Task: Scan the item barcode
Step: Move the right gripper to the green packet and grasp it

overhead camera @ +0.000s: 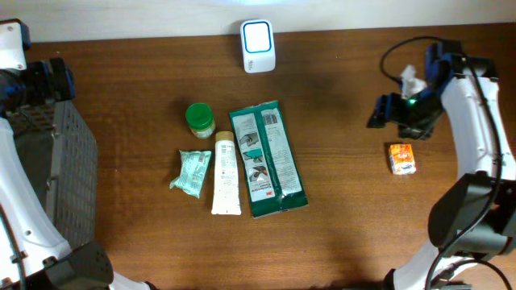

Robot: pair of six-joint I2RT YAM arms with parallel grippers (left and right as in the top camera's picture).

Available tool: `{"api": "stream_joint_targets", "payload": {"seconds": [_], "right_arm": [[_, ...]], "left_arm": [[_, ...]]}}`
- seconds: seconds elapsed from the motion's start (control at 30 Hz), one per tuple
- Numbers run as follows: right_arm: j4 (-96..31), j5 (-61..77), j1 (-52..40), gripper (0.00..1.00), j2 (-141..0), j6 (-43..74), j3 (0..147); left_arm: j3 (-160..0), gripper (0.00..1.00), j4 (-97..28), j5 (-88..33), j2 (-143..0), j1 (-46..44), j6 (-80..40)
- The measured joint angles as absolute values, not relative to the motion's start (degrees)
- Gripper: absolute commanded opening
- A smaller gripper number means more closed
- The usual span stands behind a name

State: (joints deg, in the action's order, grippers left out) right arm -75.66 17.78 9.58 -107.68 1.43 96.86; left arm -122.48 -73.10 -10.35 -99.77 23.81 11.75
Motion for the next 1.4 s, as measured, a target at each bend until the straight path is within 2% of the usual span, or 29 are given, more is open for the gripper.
{"api": "stream_joint_targets", "payload": {"seconds": [0.23, 0.67, 1.07, 1.4], "right_arm": [[-71.99, 24.88, -1.1, 0.76, -111.61, -1.78, 96.84], [-63.92, 32.38, -11.99, 0.76, -124.38, -4.78, 96.31], [-60.77, 39.03, -13.02, 0.75, -129.36, -4.73, 94.59], [-51.46, 50.33, -13.34, 0.63, -129.29, 0.56, 89.3]], "left_arm": [[-122.48, 0.99, -73.08, -10.35, -99.77, 23.81, 11.75], [-122.48, 0.99, -73.08, -10.33, -99.77, 23.81, 11.75], [-122.48, 0.99, -73.08, -10.35, -99.77, 23.81, 11.75], [-122.48, 0.99, -73.08, -10.35, -99.77, 23.81, 11.75]]}}
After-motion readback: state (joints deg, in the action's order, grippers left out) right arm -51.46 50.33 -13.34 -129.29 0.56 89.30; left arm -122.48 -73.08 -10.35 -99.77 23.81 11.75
